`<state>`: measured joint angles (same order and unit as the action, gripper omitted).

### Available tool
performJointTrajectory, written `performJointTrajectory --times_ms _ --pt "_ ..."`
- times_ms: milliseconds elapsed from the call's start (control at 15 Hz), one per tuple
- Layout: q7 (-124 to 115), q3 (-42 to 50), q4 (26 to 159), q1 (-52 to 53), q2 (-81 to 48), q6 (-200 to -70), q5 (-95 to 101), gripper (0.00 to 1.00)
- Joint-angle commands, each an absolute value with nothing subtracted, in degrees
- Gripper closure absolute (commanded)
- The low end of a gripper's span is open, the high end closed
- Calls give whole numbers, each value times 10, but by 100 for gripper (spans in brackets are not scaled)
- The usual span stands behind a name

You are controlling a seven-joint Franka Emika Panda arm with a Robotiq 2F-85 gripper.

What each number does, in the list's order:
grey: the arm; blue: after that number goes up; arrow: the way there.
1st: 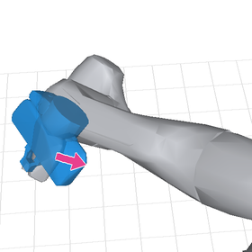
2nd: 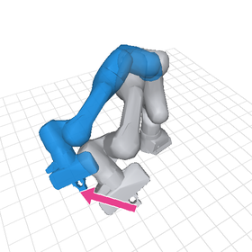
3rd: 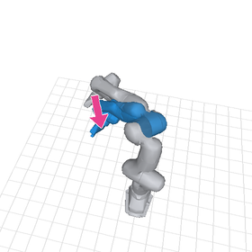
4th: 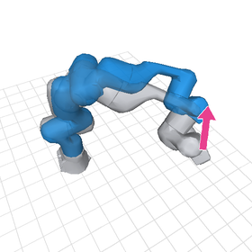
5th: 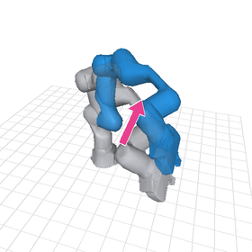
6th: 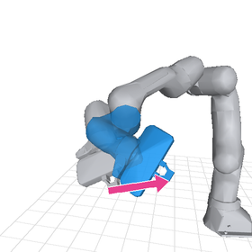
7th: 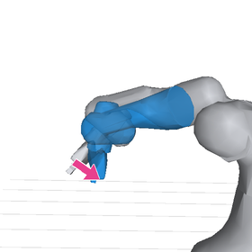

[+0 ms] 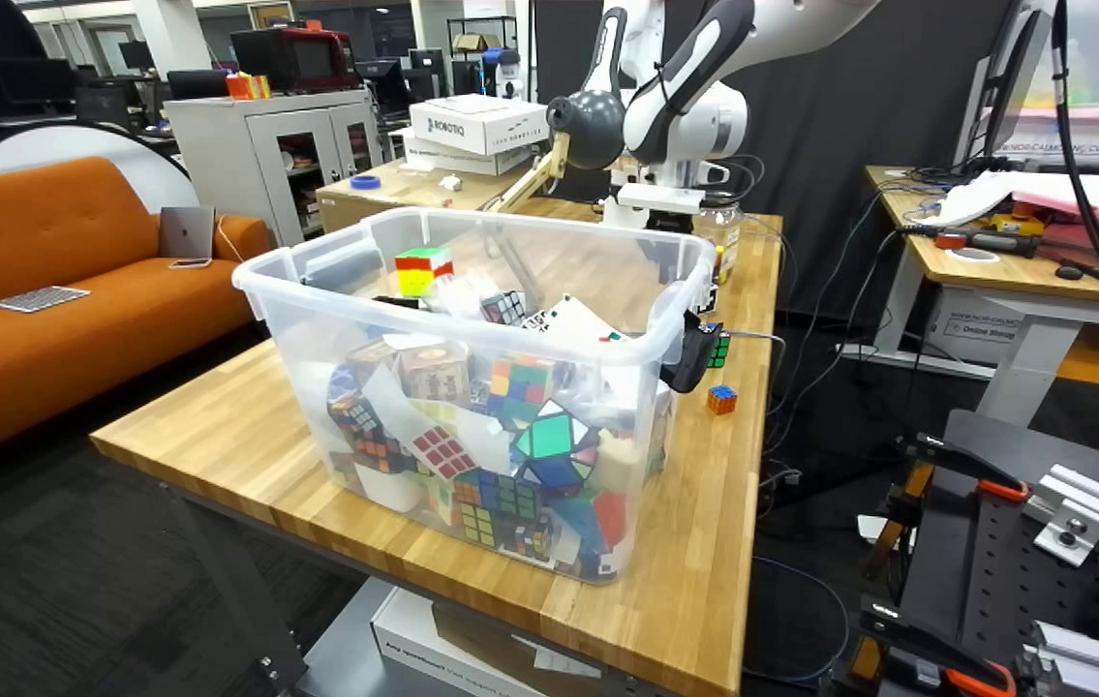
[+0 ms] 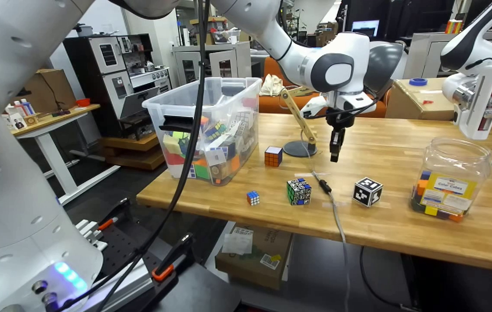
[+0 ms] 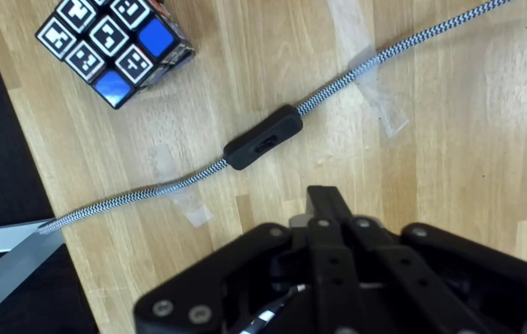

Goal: Turn on the grey lamp, place the Rubik's cube on the right inside the container on the left

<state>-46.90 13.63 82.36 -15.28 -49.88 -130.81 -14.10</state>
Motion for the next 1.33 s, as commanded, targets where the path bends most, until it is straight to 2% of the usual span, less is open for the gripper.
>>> performJointTrajectory --times_ms 0,467,1267 --pt "-468 137 819 -153 -501 -1305 -142 99" --pt "-468 137 817 -153 -501 -1303 -142 100" --pt "-478 139 764 -152 -580 -1276 -136 100"
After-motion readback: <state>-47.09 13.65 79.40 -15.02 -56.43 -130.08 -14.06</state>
